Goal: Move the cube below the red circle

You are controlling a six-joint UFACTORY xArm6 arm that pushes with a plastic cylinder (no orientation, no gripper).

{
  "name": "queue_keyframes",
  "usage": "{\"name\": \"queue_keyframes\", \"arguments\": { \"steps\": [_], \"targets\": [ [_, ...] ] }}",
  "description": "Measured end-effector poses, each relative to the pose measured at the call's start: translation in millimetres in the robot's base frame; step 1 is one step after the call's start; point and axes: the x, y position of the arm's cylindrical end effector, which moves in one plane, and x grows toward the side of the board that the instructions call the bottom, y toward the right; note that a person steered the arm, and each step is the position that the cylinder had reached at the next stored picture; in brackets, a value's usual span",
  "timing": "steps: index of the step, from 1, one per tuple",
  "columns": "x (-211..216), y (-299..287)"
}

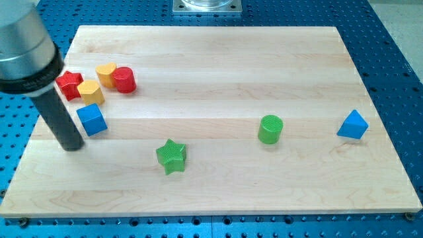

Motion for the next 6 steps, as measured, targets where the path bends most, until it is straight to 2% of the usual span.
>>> {"name": "queue_keyframes", "arguments": {
  "steps": [2, 3, 6],
  "targets": [
    [-45, 37],
    [3, 37],
    [-38, 61]
  ]
}}
